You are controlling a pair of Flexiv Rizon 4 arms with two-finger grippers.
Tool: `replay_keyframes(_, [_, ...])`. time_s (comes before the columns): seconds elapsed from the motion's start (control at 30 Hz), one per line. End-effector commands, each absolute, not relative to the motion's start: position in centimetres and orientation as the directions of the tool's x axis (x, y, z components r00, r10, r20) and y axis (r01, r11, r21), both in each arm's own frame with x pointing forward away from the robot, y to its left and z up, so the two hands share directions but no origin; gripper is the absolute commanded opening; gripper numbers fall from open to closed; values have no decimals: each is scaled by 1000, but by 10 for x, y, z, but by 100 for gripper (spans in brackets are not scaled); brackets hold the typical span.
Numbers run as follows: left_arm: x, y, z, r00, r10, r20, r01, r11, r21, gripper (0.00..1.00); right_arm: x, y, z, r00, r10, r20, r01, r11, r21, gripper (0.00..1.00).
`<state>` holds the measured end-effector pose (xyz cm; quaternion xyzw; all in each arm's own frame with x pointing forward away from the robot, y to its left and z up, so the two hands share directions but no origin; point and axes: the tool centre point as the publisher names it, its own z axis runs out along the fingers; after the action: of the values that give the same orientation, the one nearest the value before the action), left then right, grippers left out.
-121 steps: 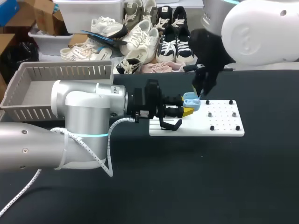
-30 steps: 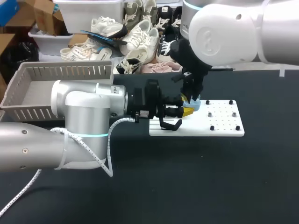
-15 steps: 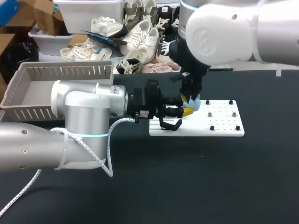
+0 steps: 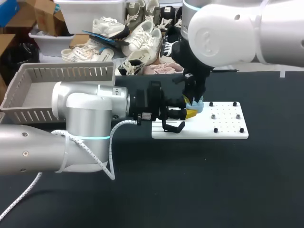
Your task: Pick up each earbud case from the left stands, insert the matching earbuds, close the lid, and place the case in the box.
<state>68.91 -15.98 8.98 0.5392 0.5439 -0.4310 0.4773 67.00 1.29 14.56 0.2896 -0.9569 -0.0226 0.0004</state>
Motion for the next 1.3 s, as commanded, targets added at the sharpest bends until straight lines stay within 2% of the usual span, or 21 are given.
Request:
replay_keyframes(0.03, [688,-160,90,39,173,-984,997,52,48,0,672,14,144,-833,-554,-6,-553,832,44,0])
replay_keyframes(1.3, [688,-160,90,39,173,-984,997,52,48,0,674,5,148,-849,-529,-11,-529,848,35,0])
